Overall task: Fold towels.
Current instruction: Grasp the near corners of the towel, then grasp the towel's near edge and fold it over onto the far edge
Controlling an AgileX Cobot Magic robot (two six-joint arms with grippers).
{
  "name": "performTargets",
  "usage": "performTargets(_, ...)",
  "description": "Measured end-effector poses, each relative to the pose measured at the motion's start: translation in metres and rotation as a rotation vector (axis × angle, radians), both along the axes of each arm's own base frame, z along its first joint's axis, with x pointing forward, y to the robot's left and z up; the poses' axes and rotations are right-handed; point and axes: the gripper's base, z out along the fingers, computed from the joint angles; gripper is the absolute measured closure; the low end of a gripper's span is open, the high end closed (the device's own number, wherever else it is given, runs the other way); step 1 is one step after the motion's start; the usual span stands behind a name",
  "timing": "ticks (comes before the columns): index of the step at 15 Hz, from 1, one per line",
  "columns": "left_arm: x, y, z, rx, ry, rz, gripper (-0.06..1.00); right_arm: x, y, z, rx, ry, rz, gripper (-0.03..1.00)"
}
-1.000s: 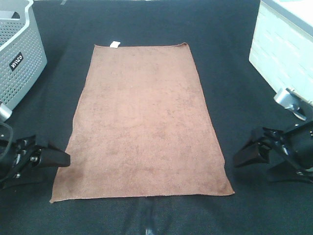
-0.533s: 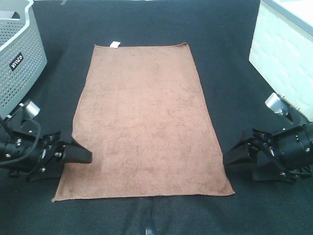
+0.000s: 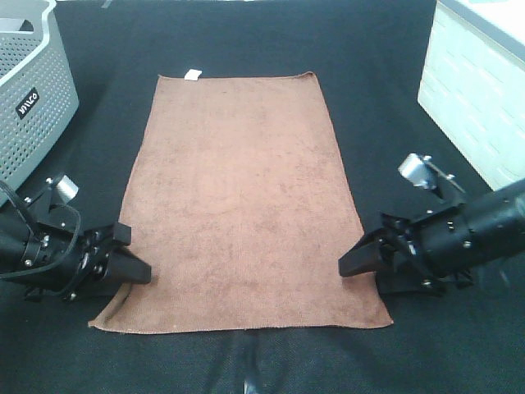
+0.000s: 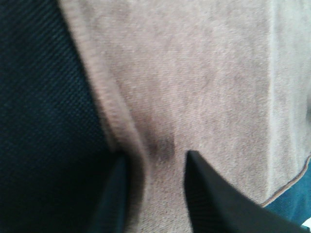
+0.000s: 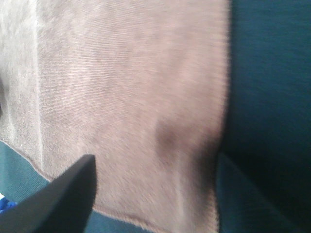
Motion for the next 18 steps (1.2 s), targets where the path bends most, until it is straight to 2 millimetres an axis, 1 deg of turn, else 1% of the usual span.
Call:
performTargets(1,0.0,0.0,-0.001,0.003,0.003,-0.005,0.68,0.001,0.0,-0.001,-0.007,0.022,-0.038,0.42)
performTargets(3,-0.001,0.0,-0.001,0.004,0.003,-0.009,0.89,0.001,-0.003,-0.005,-0.045,0.039,-0.068,0.68)
performTargets(4,-0.001,-0.001,-0.001,0.003,0.003,-0.012,0.93,0.001,-0.004,-0.007,-0.059,0.042,-0.062,0.83)
performTargets(5,-0.001,-0.001,-0.001,0.0,0.003,-0.012,0.94,0.001,-0.004,-0.007,-0.064,0.043,-0.063,0.93)
performTargets(6,-0.001,-0.001,-0.001,0.002,0.002,-0.02,0.94,0.0,-0.004,-0.007,-0.059,0.055,-0.077,0.97)
performTargets(8,-0.001,0.005,0.006,0.007,-0.008,-0.026,0.94,-0.001,-0.002,-0.005,-0.029,0.086,-0.092,0.97)
performTargets(10,-0.003,0.016,0.021,0.006,-0.003,-0.031,0.94,-0.003,0.0,0.007,-0.002,0.087,-0.09,0.97)
performTargets(12,-0.01,0.02,0.034,0.03,0.021,-0.081,0.94,-0.008,0.0,0.024,0.009,0.09,-0.087,0.97)
performTargets(14,-0.024,0.023,0.045,0.065,0.036,-0.111,0.94,-0.024,-0.002,0.034,-0.004,0.103,-0.087,0.97)
performTargets(15,-0.034,0.024,0.049,0.073,0.042,-0.113,0.94,-0.037,-0.004,0.035,-0.01,0.12,-0.088,0.97)
performTargets(16,-0.054,0.025,0.053,0.073,0.057,-0.11,0.94,-0.049,-0.006,0.035,-0.014,0.131,-0.086,0.97)
performTargets(17,-0.065,0.025,0.053,0.069,0.071,-0.113,0.94,-0.067,-0.008,0.034,-0.015,0.154,-0.082,0.97)
performTargets(18,-0.075,0.025,0.055,0.064,0.072,-0.113,0.94,-0.075,-0.009,0.034,-0.017,0.16,-0.078,0.97)
